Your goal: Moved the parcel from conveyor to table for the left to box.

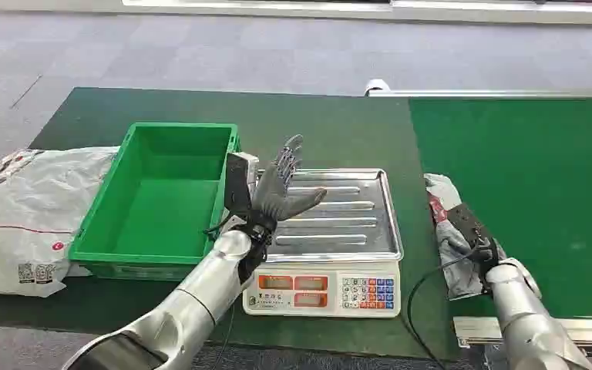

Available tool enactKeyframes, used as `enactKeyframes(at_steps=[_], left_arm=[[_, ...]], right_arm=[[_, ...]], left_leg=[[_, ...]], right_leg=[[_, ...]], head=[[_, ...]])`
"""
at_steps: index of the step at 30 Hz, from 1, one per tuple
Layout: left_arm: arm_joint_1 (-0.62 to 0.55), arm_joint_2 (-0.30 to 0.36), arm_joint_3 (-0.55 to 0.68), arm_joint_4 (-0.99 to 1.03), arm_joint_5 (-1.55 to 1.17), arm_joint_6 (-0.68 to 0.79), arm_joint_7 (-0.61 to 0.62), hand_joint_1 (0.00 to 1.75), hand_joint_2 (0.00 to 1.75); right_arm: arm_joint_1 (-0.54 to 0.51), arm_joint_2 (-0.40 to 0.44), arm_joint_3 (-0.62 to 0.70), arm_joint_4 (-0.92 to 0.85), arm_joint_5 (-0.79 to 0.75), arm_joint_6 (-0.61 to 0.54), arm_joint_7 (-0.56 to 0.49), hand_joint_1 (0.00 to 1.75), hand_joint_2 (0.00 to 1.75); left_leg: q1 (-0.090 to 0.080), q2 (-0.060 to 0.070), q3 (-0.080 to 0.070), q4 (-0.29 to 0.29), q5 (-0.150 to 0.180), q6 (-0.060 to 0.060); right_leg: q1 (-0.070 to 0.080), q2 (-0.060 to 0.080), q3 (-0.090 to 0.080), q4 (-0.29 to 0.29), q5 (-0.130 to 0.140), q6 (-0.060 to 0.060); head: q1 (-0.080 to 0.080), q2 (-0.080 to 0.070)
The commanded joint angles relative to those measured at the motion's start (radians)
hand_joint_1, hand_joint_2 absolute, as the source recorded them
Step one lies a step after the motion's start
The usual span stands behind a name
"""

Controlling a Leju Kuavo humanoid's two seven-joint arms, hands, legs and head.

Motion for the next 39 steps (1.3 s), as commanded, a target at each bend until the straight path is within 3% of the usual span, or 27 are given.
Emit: enactKeyframes(at_steps=[1, 7, 18, 21, 23, 26, 36, 37, 39], left_arm=[[-0.049, 0.005, 0.002, 0.069, -0.011, 0.012, 0.018, 0.00, 1.75], [-0.068, 0.005, -0.075, 0.086, 0.044, 0.020, 0.030, 0.00, 1.75], [-0.080, 0.005, -0.074, 0.093, 0.056, 0.021, 0.028, 0.00, 1.75], [-0.080, 0.005, -0.042, 0.096, 0.030, 0.015, 0.019, 0.00, 1.75], [-0.072, 0.012, -0.008, 0.083, 0.012, 0.016, 0.010, 0.00, 1.75], [-0.063, 0.017, 0.011, 0.072, -0.005, 0.006, 0.008, 0.00, 1.75], [-0.062, 0.014, 0.011, 0.072, -0.005, 0.007, 0.008, 0.00, 1.75], [-0.064, 0.013, 0.020, 0.073, -0.013, 0.009, 0.008, 0.00, 1.75], [-0.061, 0.015, 0.035, 0.068, -0.024, 0.002, 0.004, 0.00, 1.75]], right_arm=[[-0.007, 0.088, 0.023, 0.000, 0.012, -0.087, 0.038, 1.75, 1.75], [0.036, 0.116, -0.003, -0.052, 0.031, -0.148, 0.040, 1.75, 1.75], [0.042, 0.131, -0.010, -0.079, 0.052, -0.160, 0.041, 1.75, 1.75], [0.045, 0.155, -0.017, -0.128, 0.101, -0.189, 0.028, 1.75, 1.75], [0.055, 0.203, -0.025, -0.254, 0.117, -0.285, -0.034, 1.75, 1.75], [0.076, 0.236, -0.017, -0.372, 0.135, -0.256, 0.001, 1.75, 1.75], [0.085, 0.233, -0.019, -0.372, 0.135, -0.255, 0.001, 1.75, 1.75], [0.084, 0.239, -0.028, -0.388, 0.123, -0.283, -0.042, 1.75, 1.75], [0.115, 0.285, -0.032, -0.568, 0.089, -0.301, -0.094, 1.75, 1.75]], left_leg=[[0.000, 0.002, 0.001, -0.001, 0.000, 0.000], [0.001, 0.000, 0.000, -0.001, 0.000, -0.001], [0.000, 0.000, -0.002, -0.002, -0.001, 0.000], [0.000, 0.001, -0.003, -0.002, -0.001, 0.000], [0.000, 0.002, -0.001, -0.003, -0.001, 0.000], [-0.001, 0.005, -0.003, -0.002, -0.001, 0.000], [0.000, 0.004, -0.006, -0.002, -0.001, -0.001], [-0.001, 0.002, -0.009, -0.002, 0.000, -0.001], [-0.001, 0.003, -0.009, -0.002, -0.001, -0.001]], right_leg=[[0.000, 0.001, 0.000, -0.001, 0.001, -0.001], [0.001, 0.000, -0.001, -0.001, 0.000, -0.002], [0.000, 0.000, -0.004, 0.000, -0.002, -0.002], [0.001, 0.001, -0.004, 0.000, -0.001, -0.002], [0.001, 0.001, -0.003, -0.001, -0.001, -0.002], [-0.001, 0.005, -0.007, 0.001, -0.001, -0.002], [0.000, 0.004, -0.009, 0.002, -0.001, -0.002], [-0.001, 0.002, -0.011, 0.002, -0.001, -0.002], [-0.001, 0.003, -0.012, 0.002, -0.001, -0.002]], head=[[0.000, 0.000], [0.000, 0.000], [0.000, 0.000], [0.000, 0.000], [0.000, 0.000], [0.000, 0.000], [0.000, 0.000], [0.000, 0.000], [0.000, 0.000]])
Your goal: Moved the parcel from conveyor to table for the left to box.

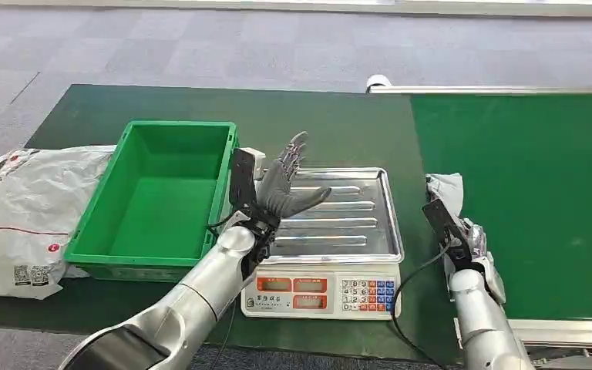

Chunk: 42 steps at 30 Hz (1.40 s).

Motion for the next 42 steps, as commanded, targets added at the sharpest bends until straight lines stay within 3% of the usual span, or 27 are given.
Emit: enactKeyframes(at_steps=[1, 2, 4, 6, 14, 25, 26, 30, 33, 36, 37, 42], left_arm=[[-0.027, 0.021, 0.064, 0.035, -0.029, -0.013, -0.004, 0.00, 1.75], [-0.025, 0.021, 0.070, 0.037, -0.034, -0.016, -0.006, 0.00, 1.75], [-0.018, 0.012, 0.064, 0.053, -0.055, -0.042, -0.019, 0.00, 1.75], [-0.022, 0.011, 0.010, 0.057, -0.014, -0.030, -0.023, 0.00, 1.75], [-0.042, 0.011, -0.095, 0.063, 0.076, -0.013, 0.000, 0.00, 1.75], [-0.043, 0.011, -0.095, 0.077, 0.086, -0.008, -0.012, 0.00, 1.75], [-0.043, 0.011, -0.095, 0.078, 0.085, -0.008, -0.014, 0.00, 1.75], [-0.042, 0.012, -0.072, 0.093, 0.066, -0.010, -0.034, 0.00, 1.75], [-0.050, 0.011, -0.054, 0.100, 0.059, -0.002, -0.031, 0.00, 1.75], [-0.054, 0.011, -0.049, 0.096, 0.068, 0.026, -0.030, 0.00, 1.75], [-0.055, 0.011, -0.050, 0.095, 0.070, 0.027, -0.029, 0.00, 1.75], [-0.055, 0.011, -0.056, 0.092, 0.071, 0.047, -0.028, 0.00, 1.75]], right_arm=[[-0.004, 0.124, -0.020, -0.336, -0.062, -0.017, -0.092, 1.75, 1.75], [0.019, 0.145, -0.012, -0.435, -0.091, -0.004, -0.099, 1.75, 1.75], [0.085, 0.227, 0.018, -0.733, -0.274, 0.015, -0.209, 1.75, 1.75], [0.125, 0.237, 0.075, -0.879, -0.290, 0.032, -0.133, 1.75, 1.75], [0.158, 0.219, 0.054, -0.917, -0.345, -0.008, -0.159, 1.75, 1.75], [0.162, 0.229, 0.062, -0.928, -0.348, -0.009, -0.162, 1.75, 1.75], [0.161, 0.229, 0.063, -0.927, -0.348, -0.009, -0.162, 1.75, 1.75], [0.161, 0.233, 0.106, -0.930, -0.364, 0.026, -0.169, 1.75, 1.75], [0.134, 0.213, 0.165, -0.850, -0.377, 0.094, -0.151, 1.75, 1.75], [0.080, 0.179, 0.259, -0.663, -0.375, 0.090, -0.153, 1.75, 1.75], [0.075, 0.180, 0.264, -0.645, -0.377, 0.078, -0.160, 1.75, 1.75], [0.082, 0.157, 0.295, -0.638, -0.385, 0.084, -0.148, 1.75, 1.75]], left_leg=[[-0.001, 0.007, 0.004, -0.001, -0.002, 0.000], [-0.001, 0.006, 0.001, 0.000, -0.002, 0.000], [-0.002, 0.008, 0.001, 0.000, -0.002, 0.000], [-0.002, 0.006, 0.000, 0.000, -0.003, -0.001], [0.000, -0.004, -0.001, -0.001, 0.000, 0.000], [0.000, -0.002, 0.000, 0.001, 0.000, 0.001], [0.000, -0.002, 0.005, -0.001, -0.001, 0.001], [0.000, -0.002, 0.000, 0.001, 0.000, 0.001], [-0.001, -0.001, 0.001, 0.000, 0.000, 0.001], [0.000, 0.003, 0.000, 0.001, -0.001, 0.001], [0.000, 0.006, 0.006, -0.001, -0.001, 0.001], [0.000, -0.002, 0.001, 0.000, 0.001, 0.001]], right_leg=[[-0.001, 0.005, 0.001, 0.001, -0.001, -0.002], [-0.001, 0.005, -0.002, 0.002, 0.000, -0.001], [-0.002, 0.006, -0.003, 0.003, -0.001, -0.002], [-0.002, 0.005, -0.004, 0.003, -0.002, -0.002], [0.000, -0.005, -0.001, 0.001, -0.002, -0.001], [-0.002, -0.004, 0.001, 0.000, -0.001, -0.001], [-0.001, -0.005, 0.006, -0.002, -0.002, -0.003], [-0.002, -0.003, 0.001, 0.000, -0.001, -0.001], [-0.002, -0.002, 0.001, 0.000, -0.001, -0.001], [-0.001, 0.001, 0.000, 0.000, 0.000, -0.001], [-0.001, 0.003, 0.005, -0.002, 0.001, -0.002], [-0.001, -0.004, 0.001, 0.000, -0.001, -0.001]], head=[[0.000, 0.000], [0.000, 0.000], [0.000, 0.000], [0.000, 0.000], [0.000, 0.000], [0.000, 0.000], [0.000, 0.000], [0.000, 0.000], [0.000, 0.000], [0.000, 0.000], [0.000, 0.000], [0.000, 0.000]])
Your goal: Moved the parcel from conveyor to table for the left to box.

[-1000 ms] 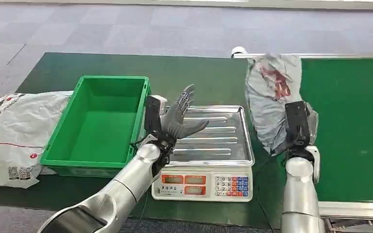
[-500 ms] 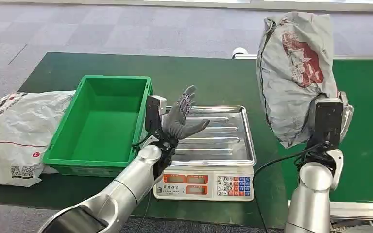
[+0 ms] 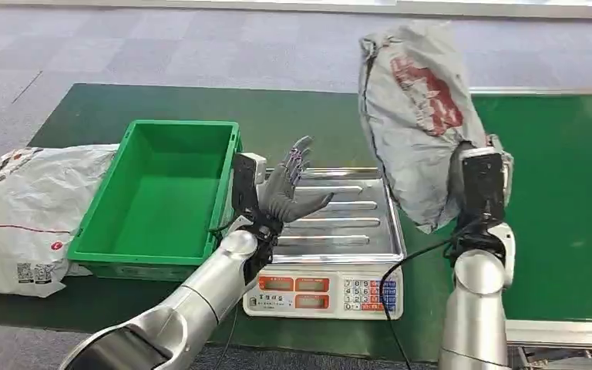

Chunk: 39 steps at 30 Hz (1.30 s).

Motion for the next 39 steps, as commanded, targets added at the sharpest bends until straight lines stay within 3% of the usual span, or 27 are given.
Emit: enactKeyframes(at_steps=[1, 8, 12, 20, 21, 27, 31, 39], left_arm=[[-0.052, 0.013, -0.008, 0.057, -0.012, 0.052, -0.003, 0.00, 1.75], [-0.059, 0.049, 0.098, 0.034, 0.009, 0.034, 0.016, 0.00, 1.75], [-0.044, 0.082, 0.141, 0.005, -0.016, 0.043, 0.015, 0.00, 1.75], [-0.039, 0.079, 0.156, -0.018, -0.041, 0.048, 0.032, 0.00, 1.75], [-0.042, 0.074, 0.156, -0.014, -0.040, 0.041, 0.040, 0.00, 1.75], [-0.044, 0.071, 0.132, -0.024, -0.079, 0.095, 0.022, 0.00, 1.75], [-0.033, 0.083, 0.125, -0.037, -0.110, 0.173, -0.008, 0.00, 1.75], [-0.022, 0.091, 0.118, -0.045, -0.147, 0.257, -0.052, 0.00, 1.75]], right_arm=[[-0.067, -0.059, 0.137, 0.216, -0.021, 0.014, 0.021, 1.75, 1.75], [-0.106, -0.059, 0.259, 0.461, 0.008, -0.004, -0.017, 1.75, 1.75], [-0.138, -0.117, 0.363, 0.609, -0.068, -0.042, -0.080, 1.75, 1.75], [-0.139, -0.158, 0.456, 0.601, -0.159, -0.094, -0.049, 1.75, 1.75], [-0.133, -0.165, 0.458, 0.578, -0.166, -0.097, -0.033, 0.02, 1.75], [-0.113, -0.195, 0.425, 0.540, -0.209, -0.103, -0.024, 0.00, 1.75], [-0.092, -0.213, 0.337, 0.518, -0.355, -0.071, -0.055, 0.00, 1.75], [-0.148, -0.217, 0.286, 0.589, -0.432, -0.056, -0.076, 0.00, 1.75]], left_leg=[[0.000, 0.002, 0.004, -0.001, -0.001, 0.001], [0.001, 0.005, 0.005, -0.001, -0.001, 0.000], [0.001, 0.006, 0.006, -0.002, -0.001, 0.000], [0.000, 0.002, 0.005, -0.002, -0.001, 0.000], [0.000, 0.000, 0.003, -0.001, 0.000, 0.000], [0.000, -0.002, 0.005, -0.001, 0.000, 0.000], [0.000, -0.002, 0.005, -0.002, 0.000, 0.000], [0.000, -0.002, 0.002, -0.001, 0.000, -0.001]], right_leg=[[0.001, 0.000, 0.004, -0.002, 0.000, -0.001], [0.001, 0.003, 0.004, -0.002, 0.001, -0.001], [0.001, 0.005, 0.005, -0.003, 0.002, -0.001], [0.002, 0.000, 0.006, -0.002, 0.000, -0.001], [0.001, -0.001, 0.004, -0.001, 0.000, -0.001], [0.001, -0.004, 0.006, -0.002, 0.000, -0.001], [0.001, -0.003, 0.006, -0.002, 0.000, -0.001], [0.001, -0.003, 0.003, -0.001, 0.000, -0.001]], head=[[0.000, 0.000], [0.000, 0.000], [0.000, 0.000], [0.000, 0.000], [0.000, 0.000], [0.000, 0.000], [0.000, 0.000], [0.000, 0.000]])
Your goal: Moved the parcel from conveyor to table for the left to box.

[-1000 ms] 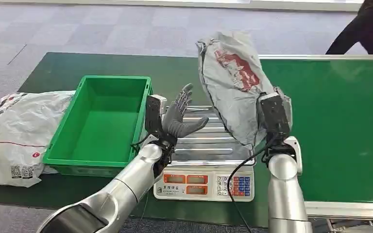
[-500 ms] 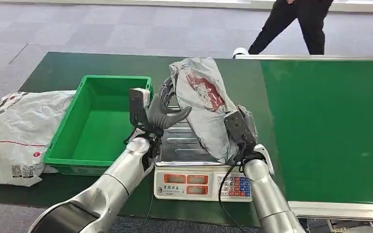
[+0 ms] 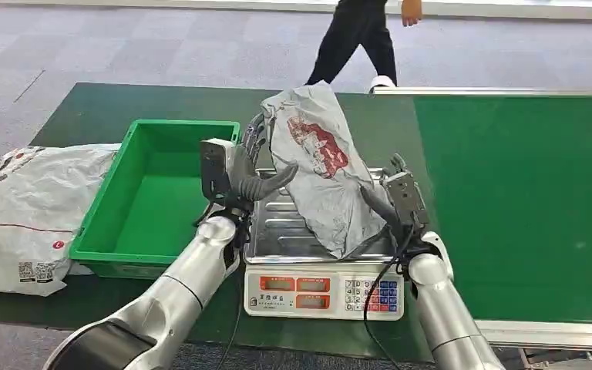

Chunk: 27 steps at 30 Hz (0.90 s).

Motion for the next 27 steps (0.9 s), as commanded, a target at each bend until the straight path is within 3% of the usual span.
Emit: enactKeyframes(at_steps=[1, 5, 10, 15, 18, 27], left_arm=[[-0.012, 0.028, 0.008, 0.020, -0.050, 0.088, -0.040, 0.00, 1.75], [-0.002, 0.041, -0.065, 0.007, -0.202, 0.270, -0.040, 0.00, 1.75], [-0.018, 0.014, -0.117, 0.047, -0.298, 0.289, -0.040, 0.00, 1.75], [-0.038, 0.000, -0.199, 0.081, -0.418, 0.346, -0.039, 0.00, 1.75], [-0.065, -0.002, -0.273, 0.140, -0.540, 0.331, -0.005, 0.00, 1.75], [-0.133, 0.007, -0.396, 0.198, -0.706, 0.051, 0.016, 0.00, 1.75]], right_arm=[[-0.091, -0.027, -0.080, 0.114, -0.071, 0.017, -0.024, 0.00, 1.75], [-0.201, -0.011, -0.151, 0.275, -0.152, 0.045, -0.074, 0.00, 1.75], [-0.295, -0.007, -0.172, 0.441, -0.155, 0.054, -0.118, 0.00, 1.75], [-0.322, 0.004, -0.176, 0.471, -0.154, 0.059, -0.126, 0.00, 1.75], [-0.340, 0.012, -0.184, 0.495, -0.151, 0.069, -0.130, 0.00, 1.75], [-0.350, 0.024, -0.220, 0.462, -0.150, 0.086, -0.168, 0.00, 1.75]], left_leg=[[0.000, 0.003, 0.008, -0.003, -0.001, 0.001], [-0.001, 0.003, 0.002, -0.001, 0.000, 0.000], [-0.001, 0.003, 0.003, -0.001, 0.000, 0.001], [0.000, 0.002, 0.003, 0.000, -0.001, 0.001], [0.000, 0.003, 0.005, -0.001, -0.001, 0.001], [0.000, 0.003, 0.002, 0.000, -0.001, 0.001]], right_leg=[[0.001, 0.001, 0.007, -0.004, 0.000, -0.002], [-0.001, 0.002, 0.001, 0.000, 0.000, 0.000], [-0.001, 0.001, 0.002, -0.001, 0.000, -0.001], [0.000, 0.001, 0.002, 0.000, 0.000, -0.001], [0.000, 0.001, 0.004, -0.001, 0.000, -0.001], [0.000, 0.002, 0.001, 0.000, 0.001, -0.001]], head=[[0.000, 0.000], [0.000, 0.000], [0.000, 0.000], [0.000, 0.000], [0.000, 0.000], [0.000, 0.000]])
